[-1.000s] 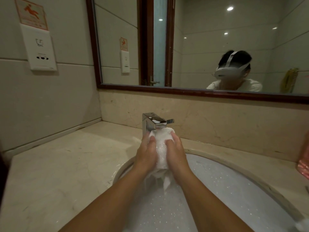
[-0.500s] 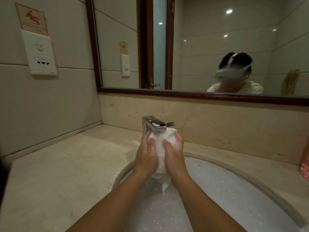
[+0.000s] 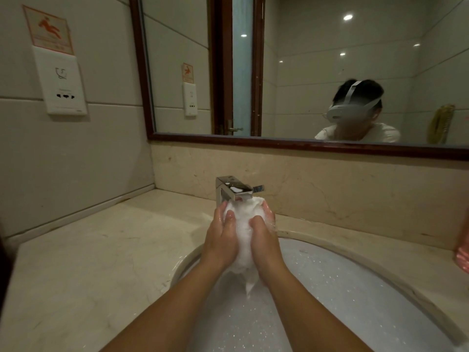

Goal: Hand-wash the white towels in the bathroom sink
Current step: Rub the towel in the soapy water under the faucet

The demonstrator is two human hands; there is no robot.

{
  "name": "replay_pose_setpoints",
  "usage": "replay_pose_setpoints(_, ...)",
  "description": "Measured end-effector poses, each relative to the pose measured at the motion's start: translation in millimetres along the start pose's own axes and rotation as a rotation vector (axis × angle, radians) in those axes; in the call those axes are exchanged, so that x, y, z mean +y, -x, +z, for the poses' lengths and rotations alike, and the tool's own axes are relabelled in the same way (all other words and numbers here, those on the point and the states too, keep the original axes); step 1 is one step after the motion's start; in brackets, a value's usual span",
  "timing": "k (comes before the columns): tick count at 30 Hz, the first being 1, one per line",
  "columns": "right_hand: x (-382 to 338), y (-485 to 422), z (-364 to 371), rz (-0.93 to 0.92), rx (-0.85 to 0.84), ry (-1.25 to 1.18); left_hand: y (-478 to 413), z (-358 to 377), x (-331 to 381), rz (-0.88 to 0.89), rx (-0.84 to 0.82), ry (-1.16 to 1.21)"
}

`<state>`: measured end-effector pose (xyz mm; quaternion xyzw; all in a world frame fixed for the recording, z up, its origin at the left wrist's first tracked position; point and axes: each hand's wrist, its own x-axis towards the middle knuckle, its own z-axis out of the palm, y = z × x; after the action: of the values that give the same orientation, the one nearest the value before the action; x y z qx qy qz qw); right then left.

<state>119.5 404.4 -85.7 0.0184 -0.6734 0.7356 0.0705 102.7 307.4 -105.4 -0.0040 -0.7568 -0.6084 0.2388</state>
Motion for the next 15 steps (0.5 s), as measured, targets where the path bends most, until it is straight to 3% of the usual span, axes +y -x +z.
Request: replay_pose_setpoints(15,2.5,-2.1,-1.6,-0.003,0.009,0.011,1.7,0.1,0.1,-0.038,0.002,-0.026)
